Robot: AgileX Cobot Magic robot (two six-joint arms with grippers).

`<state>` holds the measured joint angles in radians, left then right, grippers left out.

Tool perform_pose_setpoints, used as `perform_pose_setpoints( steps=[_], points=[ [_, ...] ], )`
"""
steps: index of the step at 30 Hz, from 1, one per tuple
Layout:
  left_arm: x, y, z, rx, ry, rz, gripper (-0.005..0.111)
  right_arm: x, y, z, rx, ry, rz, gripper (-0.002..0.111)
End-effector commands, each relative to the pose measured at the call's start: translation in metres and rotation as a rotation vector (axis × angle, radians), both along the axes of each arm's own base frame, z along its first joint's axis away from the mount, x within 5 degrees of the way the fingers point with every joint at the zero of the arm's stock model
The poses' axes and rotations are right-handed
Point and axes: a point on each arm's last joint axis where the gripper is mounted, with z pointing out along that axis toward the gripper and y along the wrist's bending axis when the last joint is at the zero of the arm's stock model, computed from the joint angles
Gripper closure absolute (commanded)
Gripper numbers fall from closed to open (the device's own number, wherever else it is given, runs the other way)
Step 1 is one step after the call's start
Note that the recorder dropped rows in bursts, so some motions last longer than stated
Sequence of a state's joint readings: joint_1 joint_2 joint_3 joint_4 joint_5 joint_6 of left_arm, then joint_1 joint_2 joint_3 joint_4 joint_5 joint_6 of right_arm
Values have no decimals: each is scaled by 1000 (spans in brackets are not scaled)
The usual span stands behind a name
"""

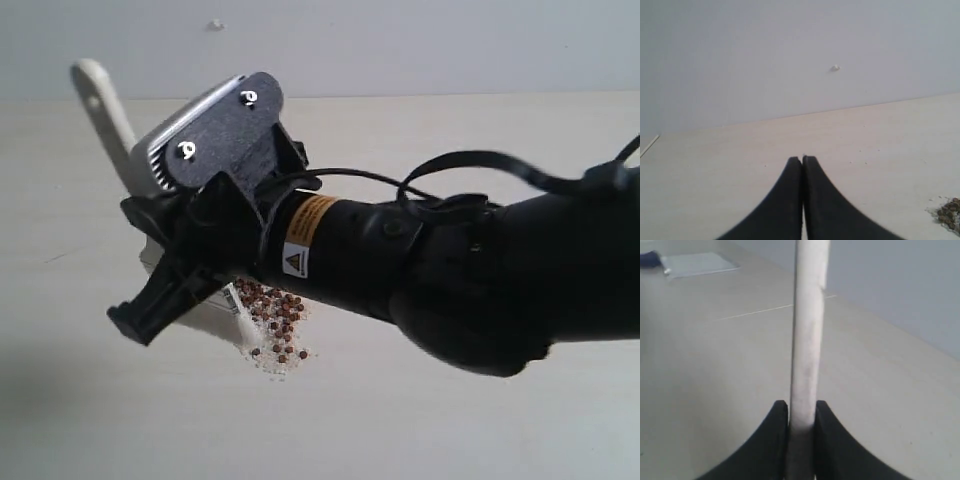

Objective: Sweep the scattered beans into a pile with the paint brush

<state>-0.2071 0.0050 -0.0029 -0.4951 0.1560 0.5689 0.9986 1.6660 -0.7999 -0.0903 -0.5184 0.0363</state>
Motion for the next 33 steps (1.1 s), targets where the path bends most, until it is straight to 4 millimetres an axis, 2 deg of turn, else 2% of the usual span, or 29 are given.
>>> perform_pose_setpoints(
  steps=[1, 4, 6, 15, 18, 20, 24, 27, 30, 33],
  points=[
    [0, 0, 0, -3, -5, -2, 107, -10, -17, 28, -157, -187, 145, 108],
    [0, 0, 0, -3, -5, -2, 107, -3, -37, 40, -274, -301, 169, 108],
    [0, 0, 0, -3, -5, -2, 107, 7, -48, 43, -289, -298, 134, 108],
    [0, 0, 0, -3, -5, -2, 107, 74, -91, 46, -368, -269, -29, 108],
    [0, 0, 0, -3, -5, -2, 107, 94, -100, 53, -330, -239, -24, 108],
    [0, 0, 0, -3, -5, -2, 107, 104, -104, 57, -289, -184, 76, 108],
    [0, 0, 0, -3, -5, -2, 107, 112, -105, 73, -125, -13, 341, 108],
    [0, 0, 0, -3, -5, -2, 107, 108, -105, 74, -24, 48, 567, 108],
    [0, 0, 0, -3, -5, -2, 107, 109, -100, 59, -21, 97, 595, 108],
    [0, 0, 0, -3, -5, -2, 107, 100, -92, 29, -32, 186, 631, 108]
  ],
)
